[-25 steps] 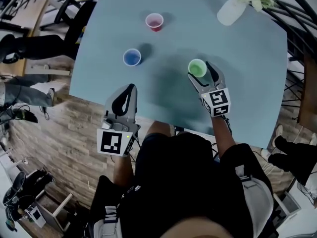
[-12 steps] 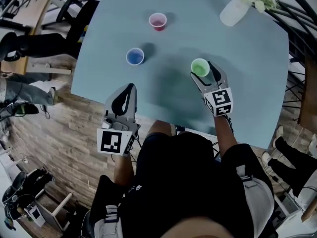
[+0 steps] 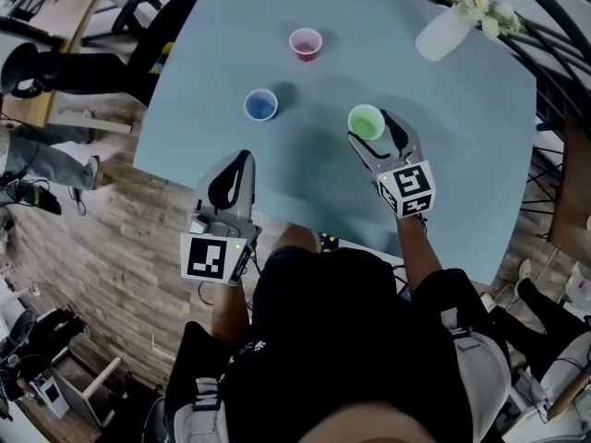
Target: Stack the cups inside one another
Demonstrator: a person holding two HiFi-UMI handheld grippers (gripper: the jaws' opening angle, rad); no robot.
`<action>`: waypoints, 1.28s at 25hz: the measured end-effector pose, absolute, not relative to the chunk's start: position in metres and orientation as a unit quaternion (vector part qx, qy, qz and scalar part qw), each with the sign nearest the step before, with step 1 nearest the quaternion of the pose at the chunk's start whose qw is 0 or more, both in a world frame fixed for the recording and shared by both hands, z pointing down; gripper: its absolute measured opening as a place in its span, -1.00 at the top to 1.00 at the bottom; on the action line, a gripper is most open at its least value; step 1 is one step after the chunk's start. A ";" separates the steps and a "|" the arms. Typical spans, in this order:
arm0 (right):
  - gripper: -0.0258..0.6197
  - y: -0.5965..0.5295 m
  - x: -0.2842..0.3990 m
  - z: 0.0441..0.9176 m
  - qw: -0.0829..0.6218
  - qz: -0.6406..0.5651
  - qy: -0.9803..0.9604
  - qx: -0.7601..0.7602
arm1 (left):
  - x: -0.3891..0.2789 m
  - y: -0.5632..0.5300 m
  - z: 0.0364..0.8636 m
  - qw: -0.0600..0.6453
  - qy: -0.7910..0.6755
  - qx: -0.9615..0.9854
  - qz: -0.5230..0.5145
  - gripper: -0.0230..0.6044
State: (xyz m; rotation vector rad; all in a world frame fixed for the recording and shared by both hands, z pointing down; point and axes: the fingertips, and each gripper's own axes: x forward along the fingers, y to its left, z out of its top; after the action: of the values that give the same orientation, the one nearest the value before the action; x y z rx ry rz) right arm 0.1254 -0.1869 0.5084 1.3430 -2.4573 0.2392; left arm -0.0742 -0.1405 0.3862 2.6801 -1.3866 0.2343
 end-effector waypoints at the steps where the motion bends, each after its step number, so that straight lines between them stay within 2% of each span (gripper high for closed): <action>1: -0.11 -0.189 0.122 0.504 0.162 0.081 -0.866 0.467 | -0.075 -0.141 0.386 0.057 -0.459 0.883 0.075 0.95; 32: -0.11 -0.246 -0.032 0.453 0.109 0.040 -0.940 0.322 | -0.134 -0.167 0.396 0.076 -0.514 0.852 0.065 0.95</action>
State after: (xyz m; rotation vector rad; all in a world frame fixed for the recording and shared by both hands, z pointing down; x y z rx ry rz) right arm -0.0324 -0.2456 0.4527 0.9453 -2.7630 0.1182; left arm -0.1343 -0.1672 0.3959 2.5544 -1.5423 0.1949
